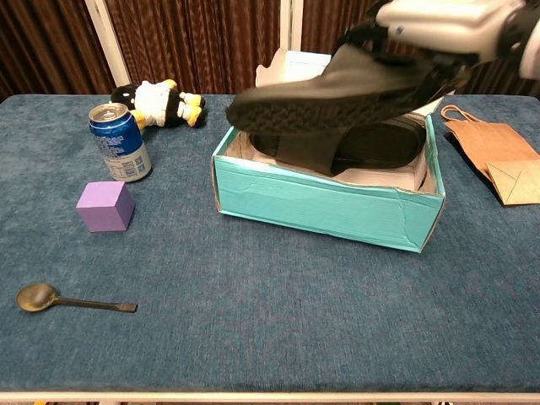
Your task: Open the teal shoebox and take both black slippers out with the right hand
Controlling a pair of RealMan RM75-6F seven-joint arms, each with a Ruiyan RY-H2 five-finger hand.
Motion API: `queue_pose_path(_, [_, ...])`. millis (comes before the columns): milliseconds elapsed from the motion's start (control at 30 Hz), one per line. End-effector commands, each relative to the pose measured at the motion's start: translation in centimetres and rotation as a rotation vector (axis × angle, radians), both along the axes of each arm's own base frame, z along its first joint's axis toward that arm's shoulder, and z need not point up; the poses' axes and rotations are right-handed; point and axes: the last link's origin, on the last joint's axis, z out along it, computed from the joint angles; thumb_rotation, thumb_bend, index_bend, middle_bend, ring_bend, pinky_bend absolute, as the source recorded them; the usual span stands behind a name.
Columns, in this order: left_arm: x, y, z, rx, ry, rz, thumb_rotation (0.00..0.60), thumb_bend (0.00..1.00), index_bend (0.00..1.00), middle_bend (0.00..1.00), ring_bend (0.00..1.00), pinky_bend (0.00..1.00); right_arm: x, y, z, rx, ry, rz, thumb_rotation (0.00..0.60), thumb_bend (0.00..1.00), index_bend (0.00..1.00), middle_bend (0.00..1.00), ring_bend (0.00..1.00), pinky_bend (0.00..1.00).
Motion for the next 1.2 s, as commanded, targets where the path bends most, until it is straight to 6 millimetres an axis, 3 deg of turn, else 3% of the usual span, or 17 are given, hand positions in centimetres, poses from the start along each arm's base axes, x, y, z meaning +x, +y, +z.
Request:
queue_pose_path(33, [0.2, 0.2, 0.1, 0.001, 0.003, -0.006, 0.6, 0.0, 0.18, 0.1, 0.02, 0.11, -0.5, 1.9, 2.1, 0.014, -0.125, 0.001, 0.6, 0.68, 0.6, 0.47, 0.35, 0.05])
queue_pose_path(267, [0.4, 0.1, 0.2, 0.005, 0.007, -0.017, 0.6, 0.0, 0.18, 0.1, 0.02, 0.11, 0.7, 5.6, 1.1, 0.199, -0.231, 0.053, 0.6, 0.67, 0.6, 0.46, 0.34, 0.05])
queue_pose_path(533, [0.3, -0.3, 0.3, 0.009, 0.003, -0.013, 0.6, 0.0, 0.18, 0.1, 0.02, 0.11, 2.9, 8.5, -4.1, 0.387, -0.218, 0.083, 0.6, 0.66, 0.55, 0.43, 0.26, 0.04])
queue_pose_path(833, [0.0, -0.4, 0.3, 0.011, -0.002, 0.0, 0.6, 0.0, 0.18, 0.1, 0.02, 0.11, 5.7, 8.5, -10.4, 0.376, -0.205, 0.108, 0.6, 0.63, 0.46, 0.37, 0.18, 0.01])
queue_pose_path(1000, [-0.2, -0.5, 0.2, 0.006, -0.003, 0.009, 0.6, 0.0, 0.18, 0.1, 0.02, 0.11, 6.9, 7.7, -12.7, 0.308, -0.195, 0.125, 0.6, 0.59, 0.4, 0.33, 0.12, 0.0])
queue_pose_path(1067, [-0.3, -0.5, 0.2, 0.005, -0.003, 0.012, 0.6, 0.0, 0.18, 0.1, 0.02, 0.11, 7.1, 7.3, -13.7, 0.283, -0.169, 0.13, 0.6, 0.57, 0.31, 0.28, 0.07, 0.0])
queue_pose_path(1200, [-0.3, -0.5, 0.2, 0.006, -0.006, 0.011, 0.6, 0.0, 0.18, 0.1, 0.02, 0.11, 7.1, 7.3, -14.9, 0.254, -0.09, 0.153, 0.6, 0.45, 0.03, 0.12, 0.0, 0.0])
